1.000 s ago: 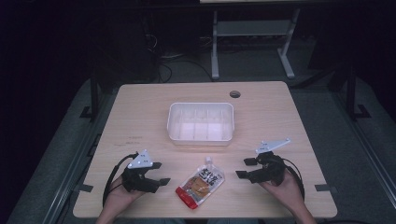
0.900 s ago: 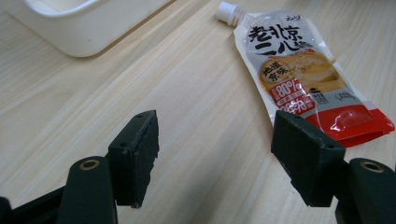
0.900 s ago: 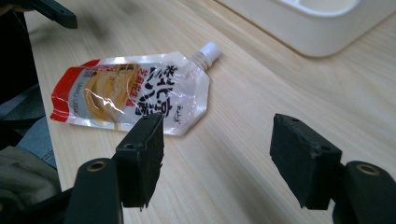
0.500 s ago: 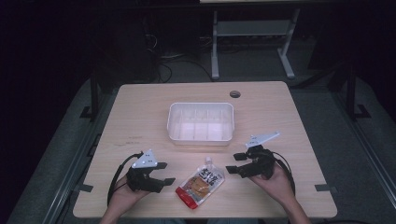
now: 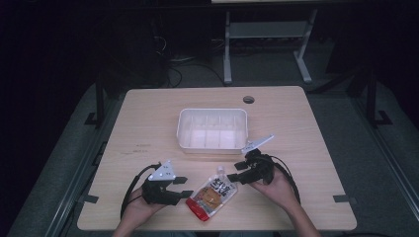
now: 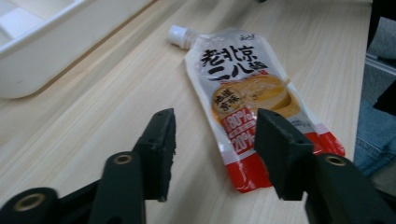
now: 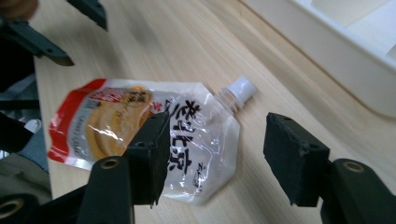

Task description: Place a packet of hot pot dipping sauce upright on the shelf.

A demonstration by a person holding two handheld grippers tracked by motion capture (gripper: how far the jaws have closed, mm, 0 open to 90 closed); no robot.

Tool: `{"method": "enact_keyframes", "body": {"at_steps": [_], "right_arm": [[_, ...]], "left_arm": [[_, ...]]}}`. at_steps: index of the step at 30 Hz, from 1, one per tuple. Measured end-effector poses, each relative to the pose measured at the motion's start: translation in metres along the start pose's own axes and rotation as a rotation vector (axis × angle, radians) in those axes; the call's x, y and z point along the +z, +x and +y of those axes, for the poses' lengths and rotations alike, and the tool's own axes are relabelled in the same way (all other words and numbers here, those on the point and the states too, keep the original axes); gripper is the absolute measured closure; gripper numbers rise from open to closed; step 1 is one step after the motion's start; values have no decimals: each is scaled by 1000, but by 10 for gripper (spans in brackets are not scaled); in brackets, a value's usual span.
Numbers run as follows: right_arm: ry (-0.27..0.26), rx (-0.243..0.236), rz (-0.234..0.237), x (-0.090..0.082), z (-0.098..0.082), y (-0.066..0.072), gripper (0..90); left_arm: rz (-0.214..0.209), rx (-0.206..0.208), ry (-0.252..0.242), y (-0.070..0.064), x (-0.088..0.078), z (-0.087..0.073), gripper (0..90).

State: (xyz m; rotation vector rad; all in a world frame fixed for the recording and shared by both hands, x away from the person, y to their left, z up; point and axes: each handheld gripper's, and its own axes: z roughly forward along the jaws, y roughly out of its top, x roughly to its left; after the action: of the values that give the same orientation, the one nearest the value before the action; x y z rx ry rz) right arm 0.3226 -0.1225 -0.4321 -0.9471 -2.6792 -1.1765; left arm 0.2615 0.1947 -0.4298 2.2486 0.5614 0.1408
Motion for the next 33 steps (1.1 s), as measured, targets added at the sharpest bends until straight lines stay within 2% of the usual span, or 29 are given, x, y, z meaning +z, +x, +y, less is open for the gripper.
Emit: {"method": "enact_keyframes", "body": {"at_steps": [4,6,9,20,23,26,33], "right_arm": [[29,14,7,8,-3,-2,439],[51,26,11,13,-5,-5,466],[82,29,10,19,-7,-6,490],[112,51,11,25,-9,-8,542],[118,56,22,27,-10,-8,557],[115,56,28,28,-10,-8,561],[117,85,71,28,-11,-10,576]], "left_arm": [[-18,8,11,-6,7,2,622],[-26,23,39,-12,15,5,648],[-33,30,51,-15,20,6,666],[-57,30,87,-18,28,5,689],[-70,15,101,-17,30,3,699],[-68,17,110,-17,31,3,700],[-76,4,134,-16,34,2,708]]}}
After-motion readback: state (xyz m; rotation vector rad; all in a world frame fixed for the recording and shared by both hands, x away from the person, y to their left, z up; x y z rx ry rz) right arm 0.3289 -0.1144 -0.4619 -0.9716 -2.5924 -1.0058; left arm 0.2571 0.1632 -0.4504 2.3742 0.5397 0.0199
